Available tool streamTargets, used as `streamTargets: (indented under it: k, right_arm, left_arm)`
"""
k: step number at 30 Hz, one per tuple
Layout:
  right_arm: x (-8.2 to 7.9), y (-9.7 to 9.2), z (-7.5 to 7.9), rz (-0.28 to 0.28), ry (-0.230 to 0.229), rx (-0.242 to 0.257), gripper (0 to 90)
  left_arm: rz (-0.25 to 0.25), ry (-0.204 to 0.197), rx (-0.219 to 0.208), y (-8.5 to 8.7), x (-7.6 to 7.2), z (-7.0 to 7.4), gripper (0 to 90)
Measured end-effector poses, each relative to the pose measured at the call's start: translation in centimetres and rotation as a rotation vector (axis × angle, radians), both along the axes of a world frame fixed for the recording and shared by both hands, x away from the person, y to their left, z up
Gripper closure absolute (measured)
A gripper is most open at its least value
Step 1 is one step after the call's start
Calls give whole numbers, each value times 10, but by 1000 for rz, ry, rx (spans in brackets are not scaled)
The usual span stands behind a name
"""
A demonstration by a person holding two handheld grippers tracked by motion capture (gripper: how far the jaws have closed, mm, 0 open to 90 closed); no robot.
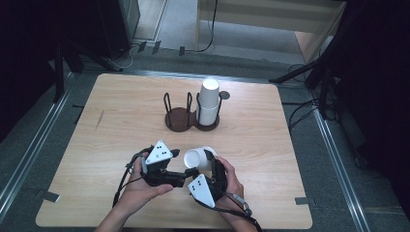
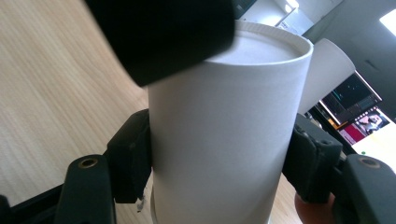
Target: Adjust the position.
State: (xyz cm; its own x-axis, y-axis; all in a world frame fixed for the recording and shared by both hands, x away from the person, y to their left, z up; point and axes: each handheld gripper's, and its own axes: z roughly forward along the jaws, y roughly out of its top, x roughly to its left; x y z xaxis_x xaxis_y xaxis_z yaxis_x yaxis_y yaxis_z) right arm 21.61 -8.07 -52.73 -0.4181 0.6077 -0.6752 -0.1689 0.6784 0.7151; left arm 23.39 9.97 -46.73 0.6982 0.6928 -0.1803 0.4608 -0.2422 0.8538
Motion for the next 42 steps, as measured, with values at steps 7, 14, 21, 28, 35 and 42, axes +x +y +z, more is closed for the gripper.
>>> streamTargets:
  k: [7,14,21,28,35,42]
  right_arm:
    - [-4,6,-3,32,-1,-29,324]
    - [-8,10,-4,59,-14,-46,323]
    - [-10,10,-4,84,-13,-46,317]
    - [-9,11,-4,80,-19,-52,307]
    - [-10,10,-3,89,-28,-45,269]
    - [-11,9,0,88,-23,-29,234]
  left_arm:
    - [-28,6,15,-2,-1,-1,247]
    - [-43,0,63,-7,-3,-2,283]
    - [-55,-5,73,-5,-2,-2,319]
    - [-61,-12,84,-5,-3,-3,326]
    - [-69,-9,61,-1,-3,-1,351]
    - [-64,-2,40,2,-1,-1,360]
